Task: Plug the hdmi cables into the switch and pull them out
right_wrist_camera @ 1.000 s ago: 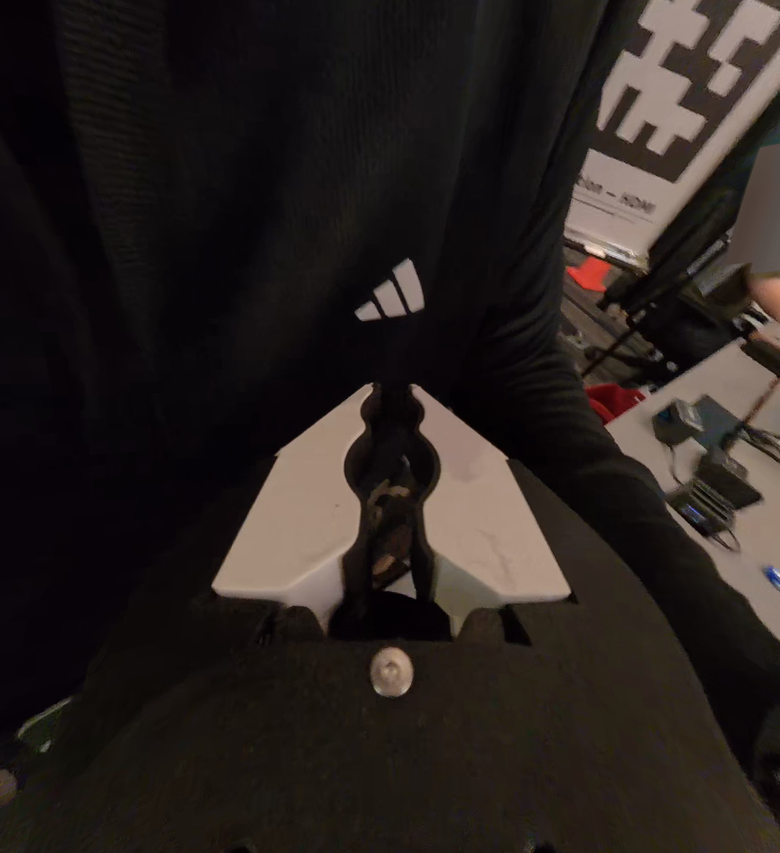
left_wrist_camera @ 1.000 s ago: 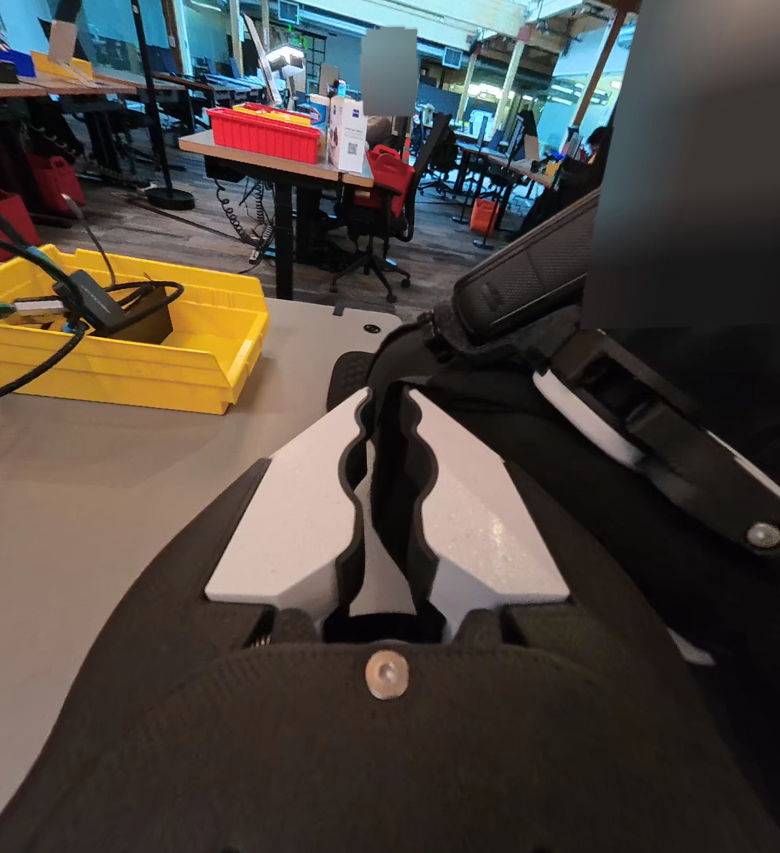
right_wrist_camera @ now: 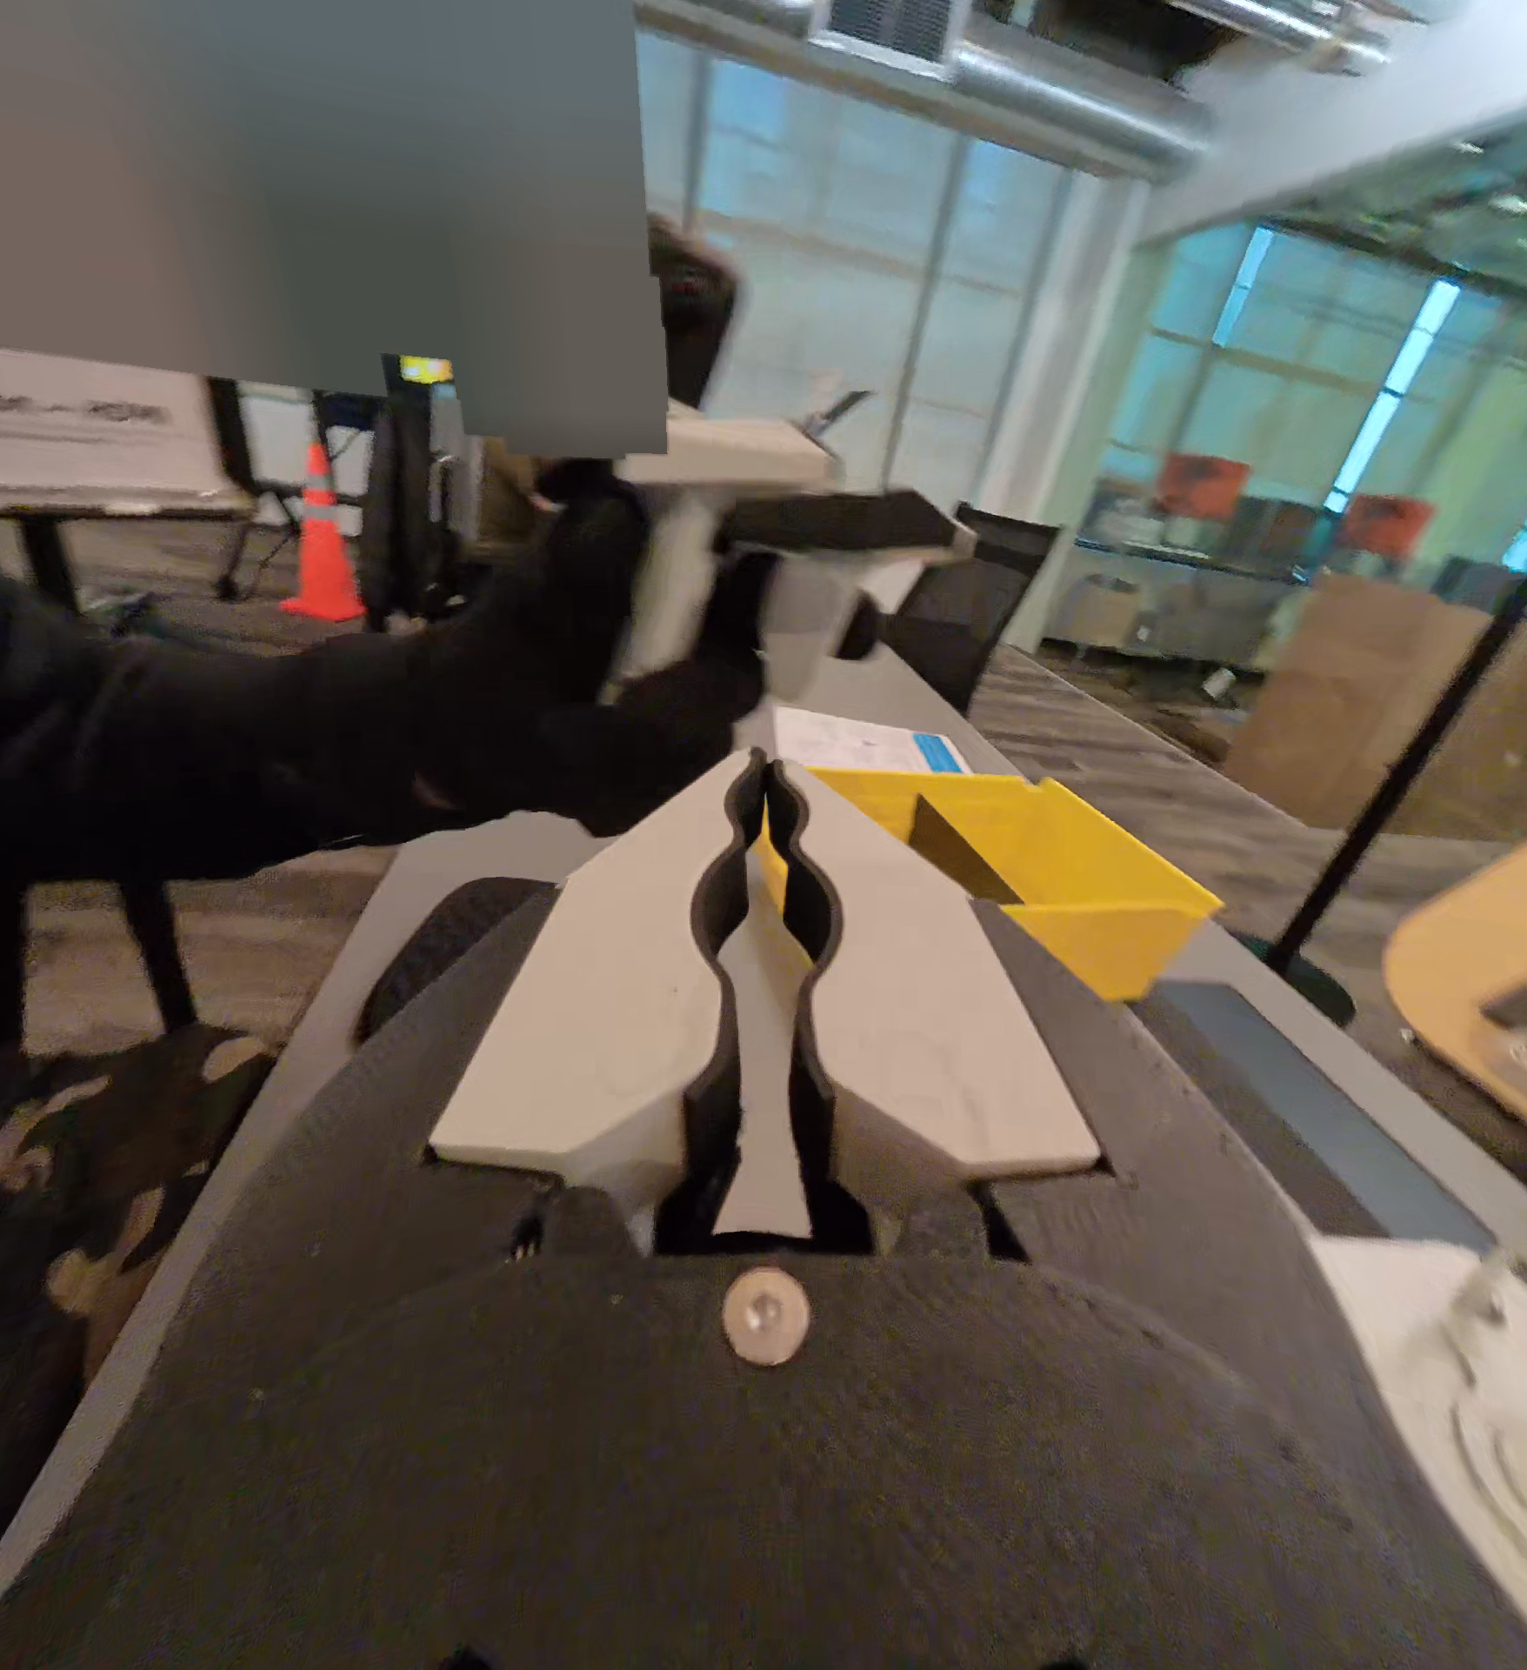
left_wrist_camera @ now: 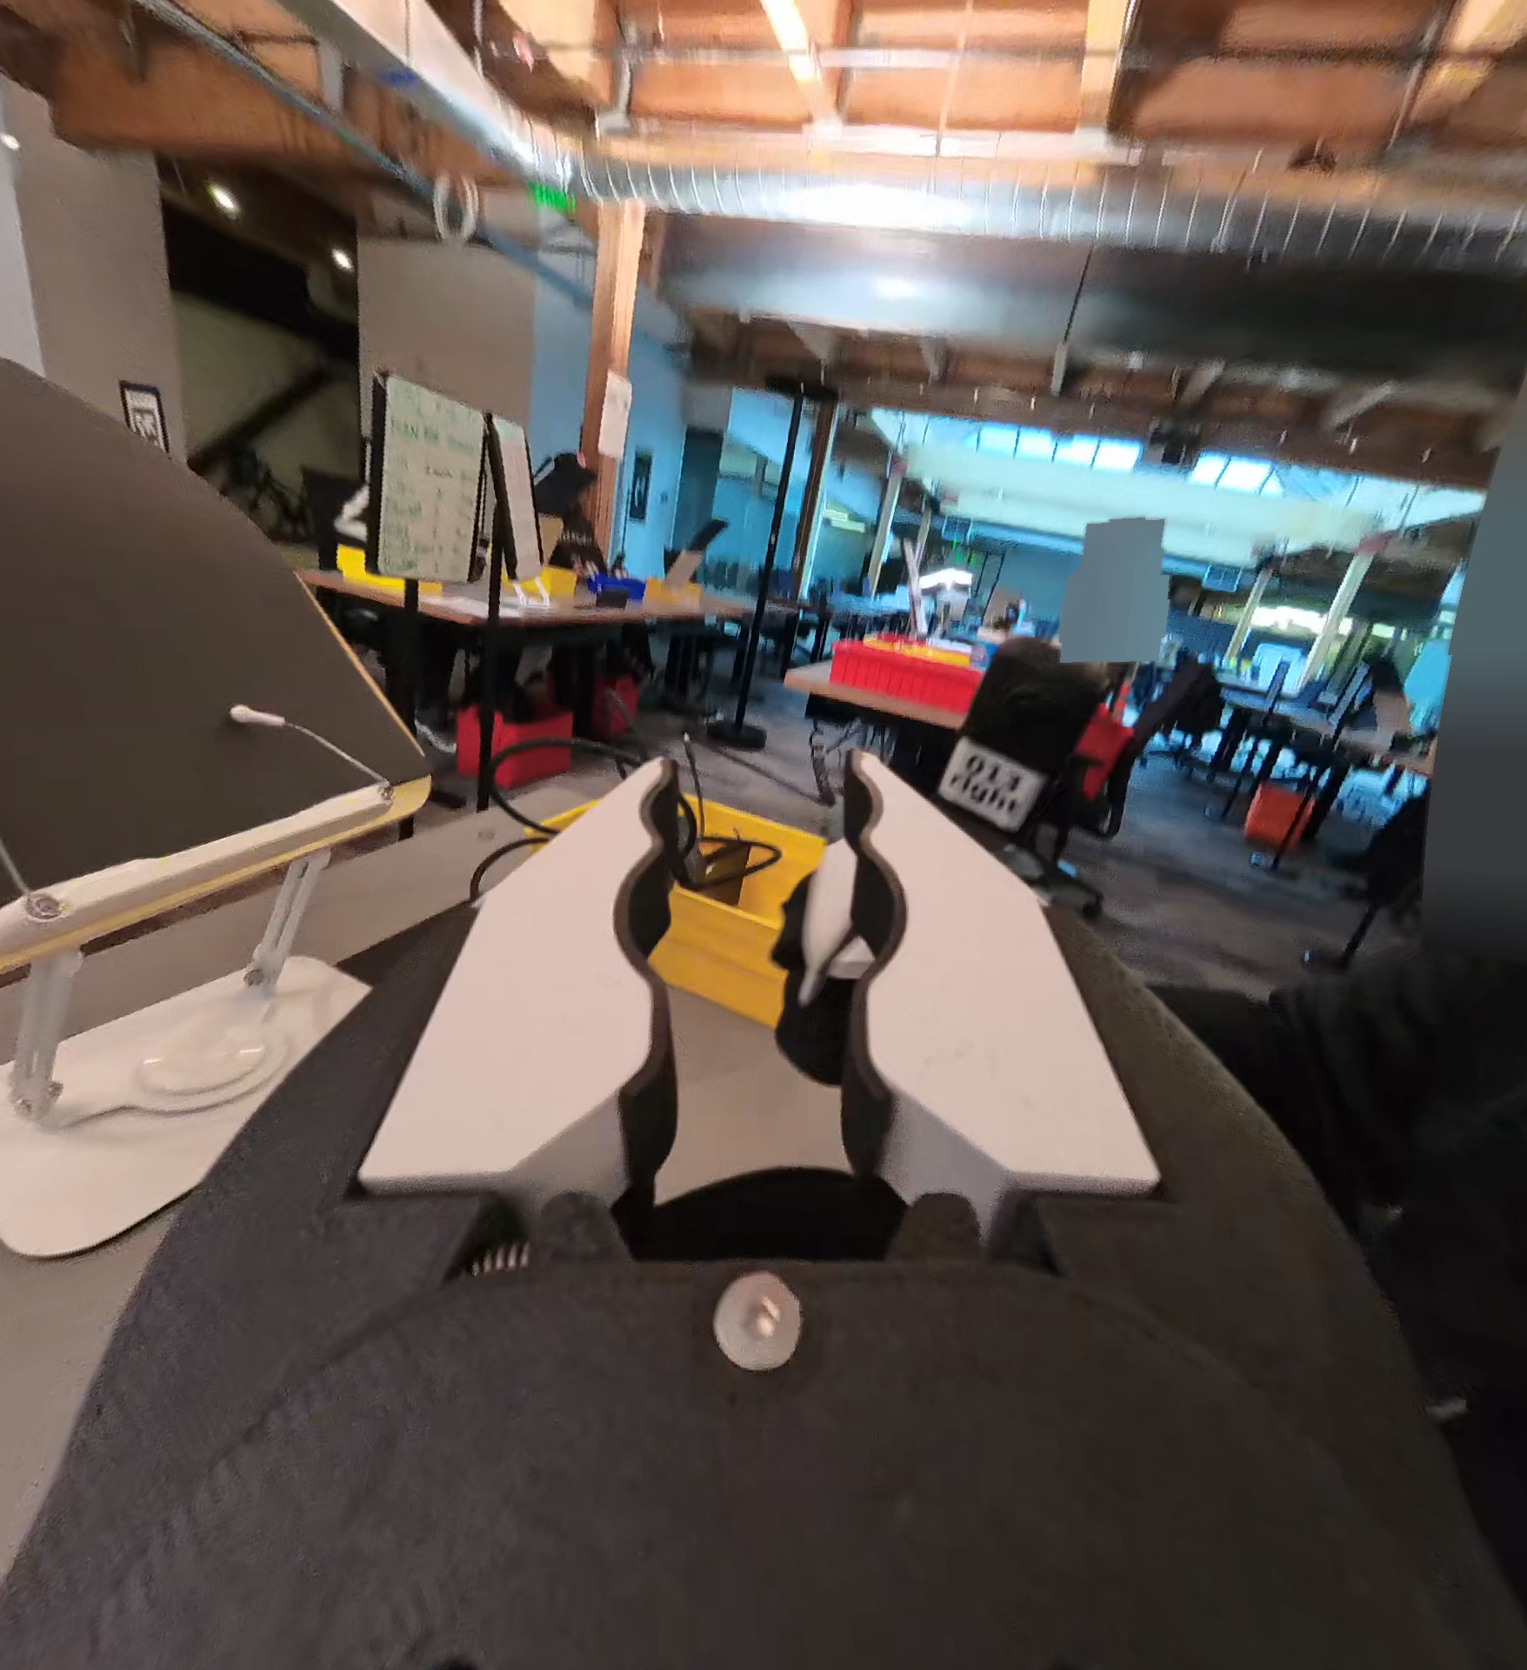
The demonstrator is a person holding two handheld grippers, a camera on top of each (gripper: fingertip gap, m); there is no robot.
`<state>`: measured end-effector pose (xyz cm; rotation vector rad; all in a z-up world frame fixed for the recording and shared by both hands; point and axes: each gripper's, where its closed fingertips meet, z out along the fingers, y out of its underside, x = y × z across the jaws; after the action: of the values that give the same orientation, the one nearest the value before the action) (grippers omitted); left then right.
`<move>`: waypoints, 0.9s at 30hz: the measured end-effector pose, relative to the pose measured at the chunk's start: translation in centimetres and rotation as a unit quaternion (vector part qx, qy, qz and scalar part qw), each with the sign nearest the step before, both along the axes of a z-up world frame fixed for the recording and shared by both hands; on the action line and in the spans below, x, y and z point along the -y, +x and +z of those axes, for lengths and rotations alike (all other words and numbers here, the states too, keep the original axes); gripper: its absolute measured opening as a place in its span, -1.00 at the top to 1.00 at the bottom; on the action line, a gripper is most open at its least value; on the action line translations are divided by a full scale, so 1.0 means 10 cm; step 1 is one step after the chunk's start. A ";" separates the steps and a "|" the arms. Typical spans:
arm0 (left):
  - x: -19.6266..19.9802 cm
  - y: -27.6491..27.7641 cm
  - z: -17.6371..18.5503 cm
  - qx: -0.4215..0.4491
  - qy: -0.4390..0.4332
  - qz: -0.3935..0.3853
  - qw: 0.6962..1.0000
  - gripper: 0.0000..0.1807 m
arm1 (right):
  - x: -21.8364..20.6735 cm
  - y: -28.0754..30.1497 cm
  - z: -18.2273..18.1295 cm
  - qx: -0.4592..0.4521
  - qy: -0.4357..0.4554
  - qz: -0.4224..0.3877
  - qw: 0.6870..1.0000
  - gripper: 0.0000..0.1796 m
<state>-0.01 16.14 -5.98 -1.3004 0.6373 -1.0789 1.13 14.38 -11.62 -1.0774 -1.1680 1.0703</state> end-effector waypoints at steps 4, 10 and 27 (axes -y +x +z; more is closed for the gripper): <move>0.01 0.19 -0.29 -0.088 0.000 -0.004 0.996 0.71 | -0.35 0.04 -0.15 0.001 -0.046 -0.058 0.997 0.94; 0.27 0.53 -0.67 -0.217 0.046 -0.063 0.973 0.87 | -0.72 0.11 -0.18 -0.027 -0.113 -0.132 0.984 -0.15; 0.13 0.86 -0.98 -0.202 -0.021 -0.012 0.979 0.79 | -1.17 0.37 -0.22 -0.069 -0.115 -0.279 0.951 -0.35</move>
<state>8.57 14.85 -15.82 -1.5680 0.9377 -0.8534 4.83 26.06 -13.85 -1.3859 -0.5746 0.8230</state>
